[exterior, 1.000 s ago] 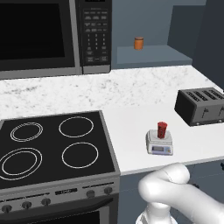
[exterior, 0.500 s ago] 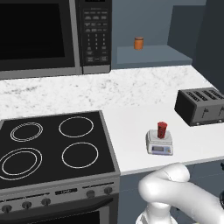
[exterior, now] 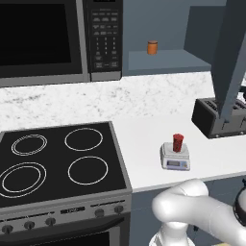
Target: Pick the yogurt and place it on the digital scale for weighing, and close the cabinet.
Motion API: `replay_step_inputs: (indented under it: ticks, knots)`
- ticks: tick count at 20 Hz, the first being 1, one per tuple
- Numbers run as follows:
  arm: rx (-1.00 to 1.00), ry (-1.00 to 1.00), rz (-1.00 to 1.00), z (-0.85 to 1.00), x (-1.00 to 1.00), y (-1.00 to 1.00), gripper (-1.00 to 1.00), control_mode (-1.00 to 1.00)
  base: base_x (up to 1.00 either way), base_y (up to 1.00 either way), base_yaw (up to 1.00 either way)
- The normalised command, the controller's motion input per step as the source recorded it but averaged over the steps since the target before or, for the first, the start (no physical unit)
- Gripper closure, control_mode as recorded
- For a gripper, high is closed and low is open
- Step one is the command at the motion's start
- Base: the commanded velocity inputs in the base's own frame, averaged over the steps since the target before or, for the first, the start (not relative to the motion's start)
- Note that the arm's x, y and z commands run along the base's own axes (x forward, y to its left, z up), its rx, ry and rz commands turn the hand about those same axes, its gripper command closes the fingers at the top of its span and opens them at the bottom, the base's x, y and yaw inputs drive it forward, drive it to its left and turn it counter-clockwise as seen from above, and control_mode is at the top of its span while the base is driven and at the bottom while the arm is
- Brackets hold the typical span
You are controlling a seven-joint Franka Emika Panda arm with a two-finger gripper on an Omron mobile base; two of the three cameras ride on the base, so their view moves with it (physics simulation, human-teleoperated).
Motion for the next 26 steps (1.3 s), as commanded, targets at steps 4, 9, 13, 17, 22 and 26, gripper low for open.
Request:
replay_step_inputs:
  ticks: [4, 9, 13, 17, 22, 26]
  knots:
    - [-0.34, 0.0, -0.22, -0.04, 0.72, 1.0, -1.0, -1.0, 0.0, 0.0, 0.0]
    - [-0.31, 0.0, -0.33, -0.14, 0.99, 1.0, -1.0, -1.0, 0.0, 0.0, 0.0]
    - [-0.25, 0.0, -0.32, -0.18, 0.99, 0.97, -1.0, -1.0, 0.0, 0.0, 0.0]
    - [-0.18, 0.0, -0.31, -0.24, 0.86, 0.69, -1.0, -1.0, 0.0, 0.0, 0.0]
    - [-0.05, 0.0, -0.23, -0.15, 0.7, 0.1, -1.0, -1.0, 0.0, 0.0, 0.0]
    - [0.0, -0.08, -0.14, -0.44, 0.83, 0.0, -1.0, -1.0, 0.0, 0.0, 0.0]
